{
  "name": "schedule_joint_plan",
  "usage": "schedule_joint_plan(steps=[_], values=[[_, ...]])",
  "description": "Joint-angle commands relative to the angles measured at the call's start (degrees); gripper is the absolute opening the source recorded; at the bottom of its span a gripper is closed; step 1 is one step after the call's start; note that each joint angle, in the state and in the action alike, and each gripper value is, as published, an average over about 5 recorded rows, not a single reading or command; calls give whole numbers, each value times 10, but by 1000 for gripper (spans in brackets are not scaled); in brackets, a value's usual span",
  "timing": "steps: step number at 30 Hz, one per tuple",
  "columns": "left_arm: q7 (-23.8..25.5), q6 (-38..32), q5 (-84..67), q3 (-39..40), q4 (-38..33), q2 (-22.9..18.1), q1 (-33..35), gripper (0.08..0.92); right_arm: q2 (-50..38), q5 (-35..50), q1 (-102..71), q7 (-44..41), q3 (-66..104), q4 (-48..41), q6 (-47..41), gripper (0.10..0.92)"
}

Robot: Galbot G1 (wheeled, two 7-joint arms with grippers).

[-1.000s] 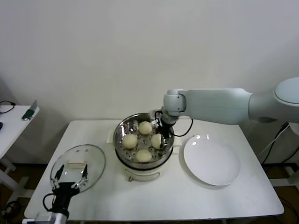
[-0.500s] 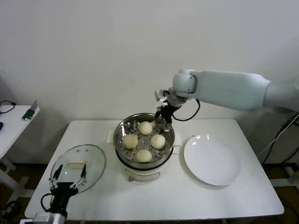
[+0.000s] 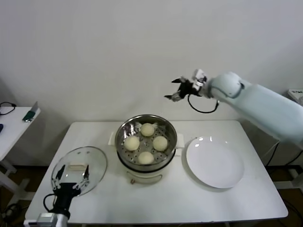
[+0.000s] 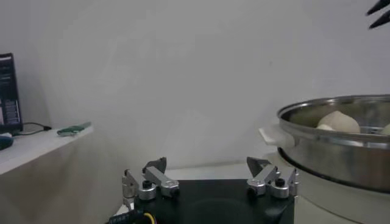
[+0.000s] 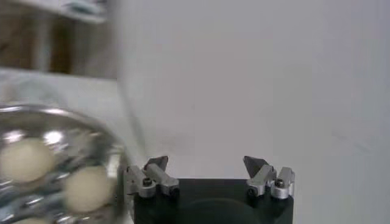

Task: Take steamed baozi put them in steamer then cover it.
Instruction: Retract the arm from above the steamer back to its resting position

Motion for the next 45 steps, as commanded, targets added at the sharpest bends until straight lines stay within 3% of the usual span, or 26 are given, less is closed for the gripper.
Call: schedule_joint_plan(steps=[1,11,18,25,29,34,40,45], values=[[-2,-1,6,1,2,2,-3,823,-110,-94,-577,178,544,113,136,823],[-15,-16,52,-3,11,25,-17,823,60,-138,-865,136,764,134,290,823],[-19,-34,78,-6,20,23,-16,823,141,-150,-917,105,776,121,380,823],[-31,-53,113,-9,32,26,-14,823,179,-170,-963,99,766,117,401,823],[-78,-69,231,-16,46,40,-15,823,191,-175,-970,100,761,112,409,823],[-164,-97,492,-25,103,65,-19,823,196,-173,-971,103,758,107,415,823],[-205,-99,714,-22,196,82,-39,823,195,-172,-972,110,760,105,421,823],[-237,-90,802,-20,266,83,-79,823,194,-173,-976,114,766,104,425,823]])
